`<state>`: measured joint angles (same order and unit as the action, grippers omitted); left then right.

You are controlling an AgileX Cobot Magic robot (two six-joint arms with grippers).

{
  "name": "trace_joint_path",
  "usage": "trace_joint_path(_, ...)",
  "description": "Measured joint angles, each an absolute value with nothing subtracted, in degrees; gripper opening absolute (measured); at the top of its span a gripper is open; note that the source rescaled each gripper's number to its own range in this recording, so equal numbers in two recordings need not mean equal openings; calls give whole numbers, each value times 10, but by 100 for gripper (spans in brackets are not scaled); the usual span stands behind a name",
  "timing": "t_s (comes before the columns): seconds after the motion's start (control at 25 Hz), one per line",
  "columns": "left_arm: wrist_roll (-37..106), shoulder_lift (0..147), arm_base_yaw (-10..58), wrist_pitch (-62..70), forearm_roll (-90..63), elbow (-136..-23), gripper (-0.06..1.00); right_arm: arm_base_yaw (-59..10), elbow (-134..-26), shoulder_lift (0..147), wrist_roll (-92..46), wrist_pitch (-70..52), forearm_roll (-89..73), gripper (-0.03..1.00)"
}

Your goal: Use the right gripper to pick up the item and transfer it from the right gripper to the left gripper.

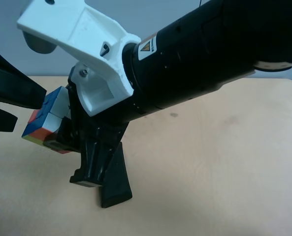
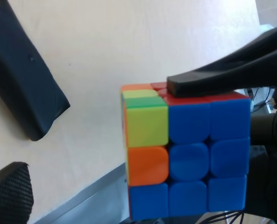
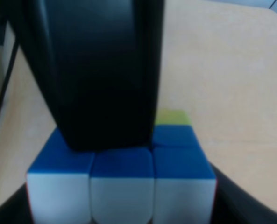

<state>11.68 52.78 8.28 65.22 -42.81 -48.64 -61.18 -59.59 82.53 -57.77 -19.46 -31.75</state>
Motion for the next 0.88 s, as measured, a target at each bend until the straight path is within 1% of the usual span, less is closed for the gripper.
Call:
trace_joint_path(0.64,136,566,84,652,-434,-487,100,-612,-596,826,-579,-191,-318,0)
trace_joint_path(0.88,148,566,84,677,-465,-487,100,-612,-596,826,-579,-178,-318,0)
